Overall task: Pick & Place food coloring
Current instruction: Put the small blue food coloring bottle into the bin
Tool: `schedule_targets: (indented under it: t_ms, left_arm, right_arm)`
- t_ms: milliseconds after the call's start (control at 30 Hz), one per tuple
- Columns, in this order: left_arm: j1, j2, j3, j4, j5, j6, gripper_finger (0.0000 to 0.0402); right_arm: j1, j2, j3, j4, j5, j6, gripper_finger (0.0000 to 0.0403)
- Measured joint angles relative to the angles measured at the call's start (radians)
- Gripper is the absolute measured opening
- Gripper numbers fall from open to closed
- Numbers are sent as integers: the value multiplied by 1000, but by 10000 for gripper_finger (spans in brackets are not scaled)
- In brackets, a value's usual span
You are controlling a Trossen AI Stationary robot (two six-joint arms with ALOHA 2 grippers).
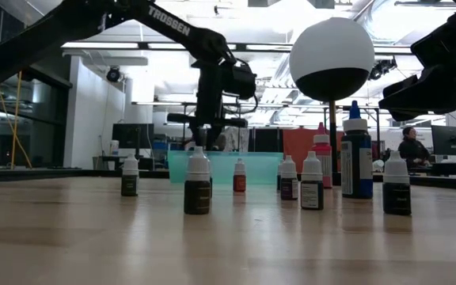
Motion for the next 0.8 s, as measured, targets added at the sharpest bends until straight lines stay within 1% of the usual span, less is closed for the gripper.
schedule_targets:
  t_ms: [333, 433, 800]
  left_arm:
    - [18, 1, -29, 24, 12, -2, 30]
    - [18, 1, -29, 24, 33, 1, 30]
    - [32, 1, -29, 23, 23, 27, 30]
  right_arm:
    - [0, 0, 0, 0, 0, 0, 0]
    - [0, 0, 0, 0, 0, 0, 0]
    - [0, 0, 0, 0, 0, 0, 0]
